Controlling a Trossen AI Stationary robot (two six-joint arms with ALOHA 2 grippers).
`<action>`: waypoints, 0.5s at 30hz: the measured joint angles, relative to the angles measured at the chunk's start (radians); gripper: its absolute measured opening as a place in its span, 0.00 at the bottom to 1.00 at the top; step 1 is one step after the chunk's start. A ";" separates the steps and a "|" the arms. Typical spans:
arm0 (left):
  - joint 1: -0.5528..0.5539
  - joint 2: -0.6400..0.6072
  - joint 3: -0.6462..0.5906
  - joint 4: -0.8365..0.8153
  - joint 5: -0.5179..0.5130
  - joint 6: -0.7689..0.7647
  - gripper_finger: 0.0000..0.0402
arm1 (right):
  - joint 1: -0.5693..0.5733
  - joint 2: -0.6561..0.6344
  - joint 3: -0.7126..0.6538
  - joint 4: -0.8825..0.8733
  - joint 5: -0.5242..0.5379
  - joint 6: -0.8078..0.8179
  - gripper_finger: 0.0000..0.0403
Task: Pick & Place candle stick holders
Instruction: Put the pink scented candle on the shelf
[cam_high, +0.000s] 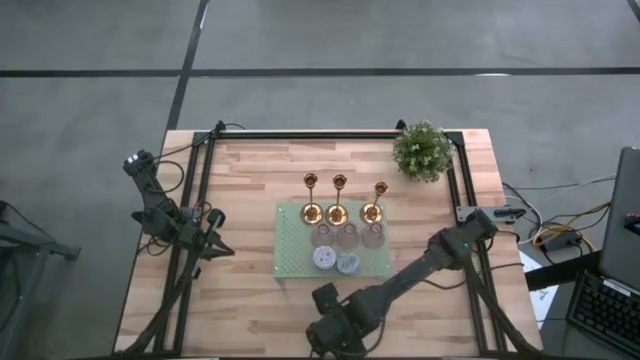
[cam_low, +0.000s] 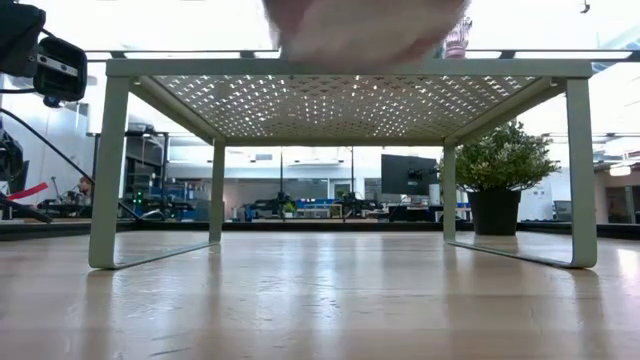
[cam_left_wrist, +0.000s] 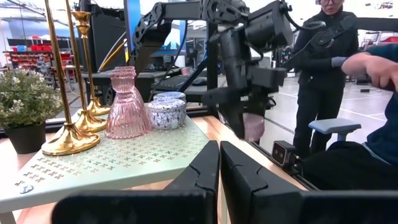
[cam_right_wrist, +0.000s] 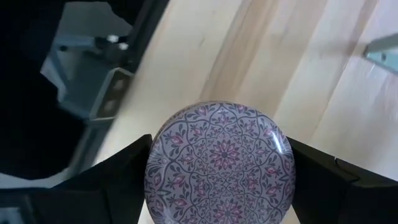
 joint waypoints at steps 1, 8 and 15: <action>0.000 0.000 0.000 0.000 0.000 0.000 0.05 | 0.006 -0.009 0.000 -0.011 0.000 0.022 0.74; 0.000 0.000 0.000 -0.001 0.000 0.000 0.05 | 0.044 -0.069 0.000 -0.078 0.011 0.190 0.74; 0.000 0.000 0.000 -0.001 0.000 0.000 0.05 | 0.062 -0.128 -0.007 -0.185 0.065 0.353 0.75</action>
